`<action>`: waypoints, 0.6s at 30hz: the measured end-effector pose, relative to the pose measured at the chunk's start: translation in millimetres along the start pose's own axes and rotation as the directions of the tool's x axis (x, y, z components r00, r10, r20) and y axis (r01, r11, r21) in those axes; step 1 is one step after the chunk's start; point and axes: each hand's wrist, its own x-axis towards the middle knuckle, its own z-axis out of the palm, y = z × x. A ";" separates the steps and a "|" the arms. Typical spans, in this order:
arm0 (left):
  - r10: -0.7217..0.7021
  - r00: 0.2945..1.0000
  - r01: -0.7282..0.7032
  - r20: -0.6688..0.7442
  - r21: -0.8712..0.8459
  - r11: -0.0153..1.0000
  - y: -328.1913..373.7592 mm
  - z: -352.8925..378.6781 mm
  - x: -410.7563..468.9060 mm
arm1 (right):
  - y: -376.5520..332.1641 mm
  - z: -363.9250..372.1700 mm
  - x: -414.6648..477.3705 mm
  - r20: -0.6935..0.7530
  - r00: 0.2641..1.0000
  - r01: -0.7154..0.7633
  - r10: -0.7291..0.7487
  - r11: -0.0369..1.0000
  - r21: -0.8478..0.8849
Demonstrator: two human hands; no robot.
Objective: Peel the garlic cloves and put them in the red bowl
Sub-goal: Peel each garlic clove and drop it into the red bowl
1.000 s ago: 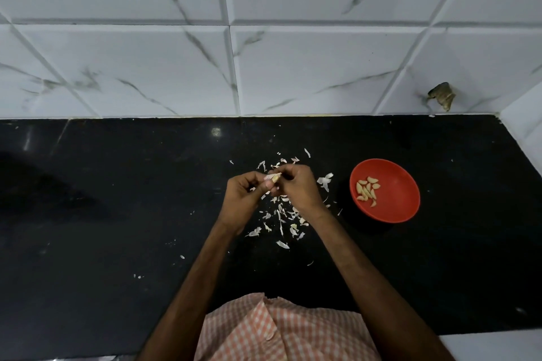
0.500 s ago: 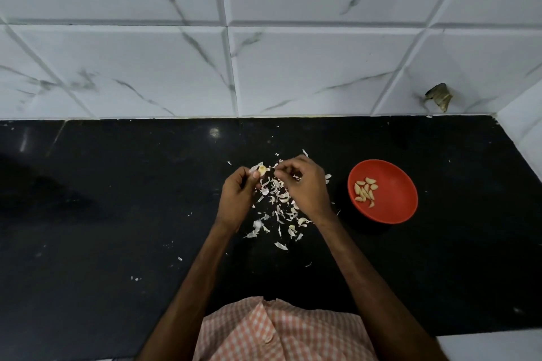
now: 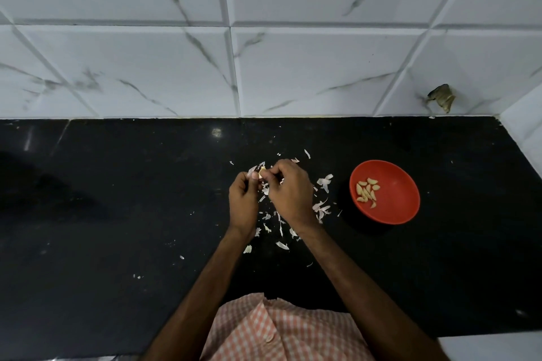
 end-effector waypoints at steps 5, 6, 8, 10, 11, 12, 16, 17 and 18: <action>0.101 0.986 -0.081 -0.136 0.145 0.986 -0.2 1.7 1.1 | -16.8 1.4 -2.8 0.013 0.999 0.054 -0.053 0.943 -0.328; 0.132 0.979 -0.102 -0.154 0.187 0.977 1.0 2.0 0.4 | -19.7 1.6 -2.4 0.014 0.998 0.068 -0.067 0.928 -0.367; 0.183 0.967 -0.137 -0.179 0.243 0.960 4.0 2.7 -2.0 | -22.4 1.2 -2.1 0.009 0.996 0.090 -0.094 0.912 -0.400; 0.198 0.958 -0.143 -0.209 0.249 0.958 5.4 3.3 -2.4 | -25.0 0.8 -3.1 0.010 0.988 0.140 -0.151 0.888 -0.439; 0.196 0.956 -0.141 -0.219 0.241 0.960 5.3 2.7 -1.8 | -25.2 2.0 -5.2 0.012 0.979 0.187 -0.203 0.875 -0.446; 0.191 0.957 -0.141 -0.216 0.229 0.963 4.9 2.0 -0.8 | -24.5 4.0 -7.5 0.011 0.968 0.229 -0.251 0.865 -0.446; 0.168 0.975 -0.149 -0.144 0.131 0.980 3.4 -0.8 3.8 | -12.4 7.4 -7.4 0.043 0.952 0.303 -0.302 0.922 -0.239; 0.151 0.977 -0.137 -0.151 0.100 0.986 3.9 -0.2 3.8 | -9.7 6.2 -5.4 0.071 0.957 0.289 -0.281 0.943 -0.167; 0.128 0.978 -0.119 -0.162 0.064 0.991 3.7 0.4 4.0 | -8.6 4.0 -3.9 0.107 0.964 0.254 -0.244 0.963 -0.086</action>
